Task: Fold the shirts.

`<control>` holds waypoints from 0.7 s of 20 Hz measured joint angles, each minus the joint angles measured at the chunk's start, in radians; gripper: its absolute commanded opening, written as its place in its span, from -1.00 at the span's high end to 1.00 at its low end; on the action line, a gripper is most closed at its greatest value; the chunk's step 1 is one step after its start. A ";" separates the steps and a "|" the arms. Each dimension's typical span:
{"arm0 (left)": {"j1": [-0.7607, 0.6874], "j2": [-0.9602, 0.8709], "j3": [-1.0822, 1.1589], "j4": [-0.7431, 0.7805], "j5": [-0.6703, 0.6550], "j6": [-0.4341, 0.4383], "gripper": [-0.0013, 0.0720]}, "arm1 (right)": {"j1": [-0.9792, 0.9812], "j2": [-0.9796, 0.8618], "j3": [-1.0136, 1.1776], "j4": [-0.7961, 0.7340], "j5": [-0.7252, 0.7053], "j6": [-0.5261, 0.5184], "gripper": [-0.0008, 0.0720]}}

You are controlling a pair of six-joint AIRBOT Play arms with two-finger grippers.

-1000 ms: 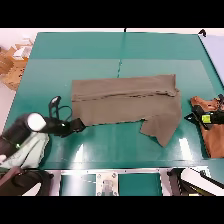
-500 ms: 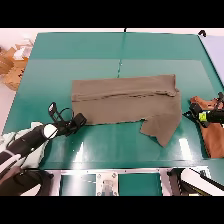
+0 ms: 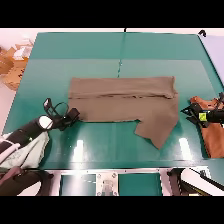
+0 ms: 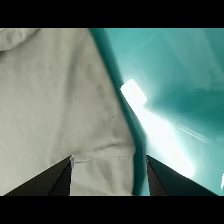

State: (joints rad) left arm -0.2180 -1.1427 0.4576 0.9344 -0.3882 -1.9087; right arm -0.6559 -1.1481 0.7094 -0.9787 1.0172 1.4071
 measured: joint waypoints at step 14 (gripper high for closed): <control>0.080 -0.002 0.072 0.003 -0.122 0.161 0.90 | 0.194 0.003 -0.309 0.100 0.008 0.056 0.74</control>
State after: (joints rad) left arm -0.1375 -1.1446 0.5301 0.9375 -0.5106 -1.7477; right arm -0.4622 -1.1454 0.4000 -0.8783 1.0248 1.4635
